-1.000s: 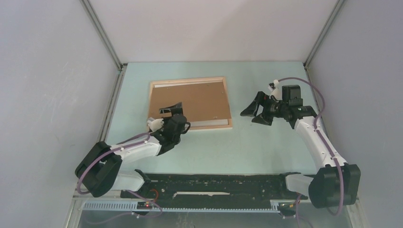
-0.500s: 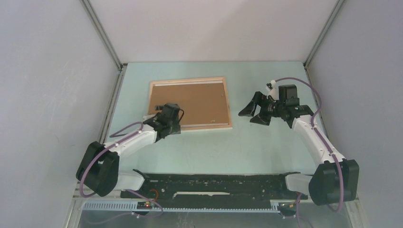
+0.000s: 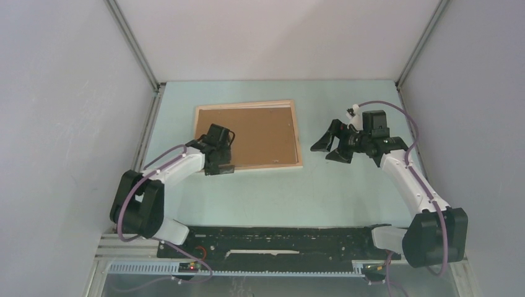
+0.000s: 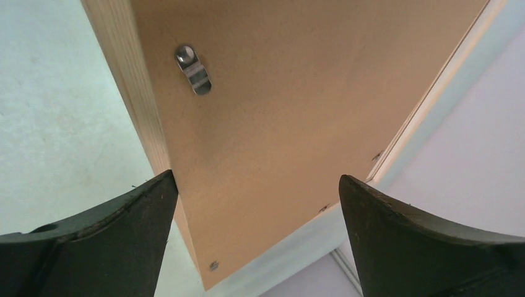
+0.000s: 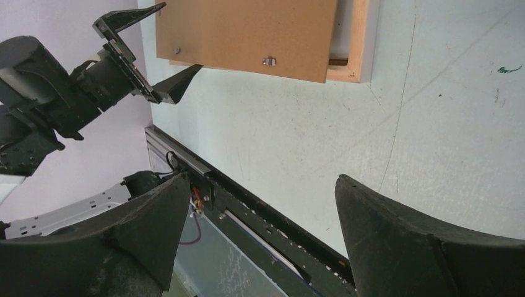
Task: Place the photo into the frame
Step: Place the photo frame item in the photo frame, then install the photo frame at the center of the board.
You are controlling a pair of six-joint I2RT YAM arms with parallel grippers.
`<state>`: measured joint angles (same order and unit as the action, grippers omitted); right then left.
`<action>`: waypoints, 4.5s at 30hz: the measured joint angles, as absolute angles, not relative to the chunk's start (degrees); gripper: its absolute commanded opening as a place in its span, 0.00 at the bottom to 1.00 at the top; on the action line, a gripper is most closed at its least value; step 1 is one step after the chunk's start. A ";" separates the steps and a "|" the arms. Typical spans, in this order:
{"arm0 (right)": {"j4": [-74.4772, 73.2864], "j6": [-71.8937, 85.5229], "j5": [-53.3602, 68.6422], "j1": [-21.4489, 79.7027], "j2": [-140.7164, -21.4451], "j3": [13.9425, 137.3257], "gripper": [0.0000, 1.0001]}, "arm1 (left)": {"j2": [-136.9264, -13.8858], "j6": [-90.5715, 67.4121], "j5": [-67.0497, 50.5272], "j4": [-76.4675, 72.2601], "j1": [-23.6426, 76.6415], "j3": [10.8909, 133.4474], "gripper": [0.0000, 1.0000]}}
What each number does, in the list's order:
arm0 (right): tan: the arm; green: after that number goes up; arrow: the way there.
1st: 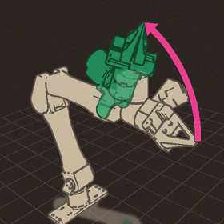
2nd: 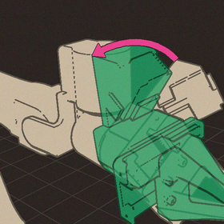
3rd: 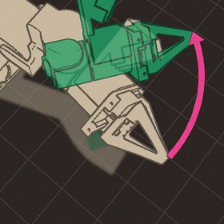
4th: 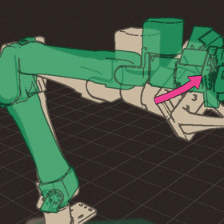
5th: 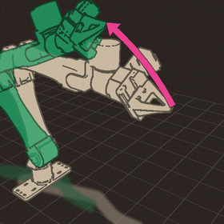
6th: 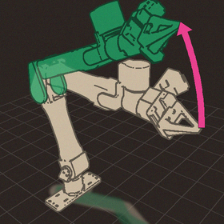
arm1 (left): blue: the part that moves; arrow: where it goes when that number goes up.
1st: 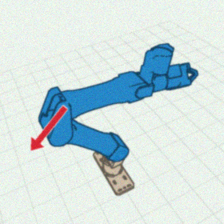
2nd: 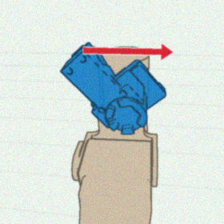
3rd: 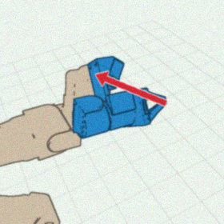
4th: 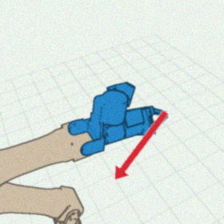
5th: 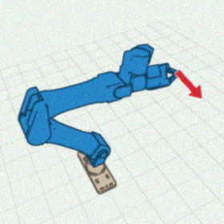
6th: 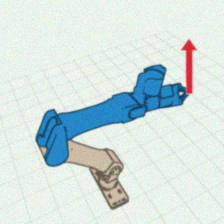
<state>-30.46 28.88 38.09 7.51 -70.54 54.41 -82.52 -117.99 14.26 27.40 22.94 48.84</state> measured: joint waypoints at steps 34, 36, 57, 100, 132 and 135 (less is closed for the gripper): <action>-21.39 30.50 36.25 13.67 -83.72 53.87 0.86 | -78.50 -59.88 2.61 30.35 13.74 59.33 1.00; -19.94 31.16 35.62 16.45 -86.61 54.50 0.87 | -77.23 -51.83 1.58 29.87 12.73 57.67 1.00; -22.11 32.21 22.96 47.13 -119.81 92.29 0.67 | -92.05 -30.81 -7.70 29.82 -14.00 56.66 0.48; -26.98 35.79 1.06 50.87 -134.17 111.37 0.61 | -99.57 -21.91 -9.80 36.64 -14.22 62.94 0.36; -34.02 19.05 5.91 30.28 -110.67 83.85 0.82 | -80.23 -38.11 -20.38 22.31 -12.21 40.80 0.69; -33.67 19.20 6.46 27.68 -110.37 82.41 0.78 | -80.27 -41.67 -20.82 18.85 -12.14 38.44 0.66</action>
